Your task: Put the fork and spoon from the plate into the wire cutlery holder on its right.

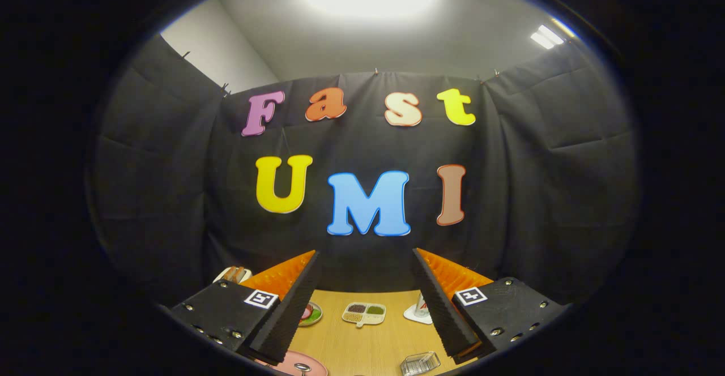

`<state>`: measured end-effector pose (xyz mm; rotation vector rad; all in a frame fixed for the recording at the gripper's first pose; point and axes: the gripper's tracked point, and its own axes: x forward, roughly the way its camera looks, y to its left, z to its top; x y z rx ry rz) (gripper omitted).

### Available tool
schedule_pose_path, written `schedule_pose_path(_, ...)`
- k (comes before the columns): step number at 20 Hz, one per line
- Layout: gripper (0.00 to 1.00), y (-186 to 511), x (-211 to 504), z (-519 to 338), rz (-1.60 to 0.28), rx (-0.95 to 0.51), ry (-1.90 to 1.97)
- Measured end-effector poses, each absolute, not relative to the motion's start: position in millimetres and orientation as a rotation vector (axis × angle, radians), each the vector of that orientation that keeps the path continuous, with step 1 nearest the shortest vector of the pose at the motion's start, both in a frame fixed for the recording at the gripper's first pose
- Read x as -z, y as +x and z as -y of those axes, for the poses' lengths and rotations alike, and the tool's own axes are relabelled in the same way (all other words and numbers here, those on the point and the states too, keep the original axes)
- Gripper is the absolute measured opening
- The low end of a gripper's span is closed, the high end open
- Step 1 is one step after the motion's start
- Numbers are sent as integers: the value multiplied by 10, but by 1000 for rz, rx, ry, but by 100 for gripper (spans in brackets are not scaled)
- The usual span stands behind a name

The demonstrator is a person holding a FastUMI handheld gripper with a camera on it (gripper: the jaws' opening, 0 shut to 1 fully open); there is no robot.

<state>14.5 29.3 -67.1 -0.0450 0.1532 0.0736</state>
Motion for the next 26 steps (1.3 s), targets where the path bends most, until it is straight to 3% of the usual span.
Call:
schedule_pose_path(7,98,-31,1833,-825,-399,-195,-94)
schedule_pose_path(10,87,-124,2250,-984,-489,-234,-106)
schedule_pose_path(12,87,-198,2526,-1082,-550,-251,-115)
schedule_pose_path(14,77,-275,2810,-1161,-616,-276,-112)
schedule_pose_path(24,77,-774,4142,-1402,-967,-357,-116)
schedule_pose_path(26,61,-861,4389,-1437,-1025,-369,-111)
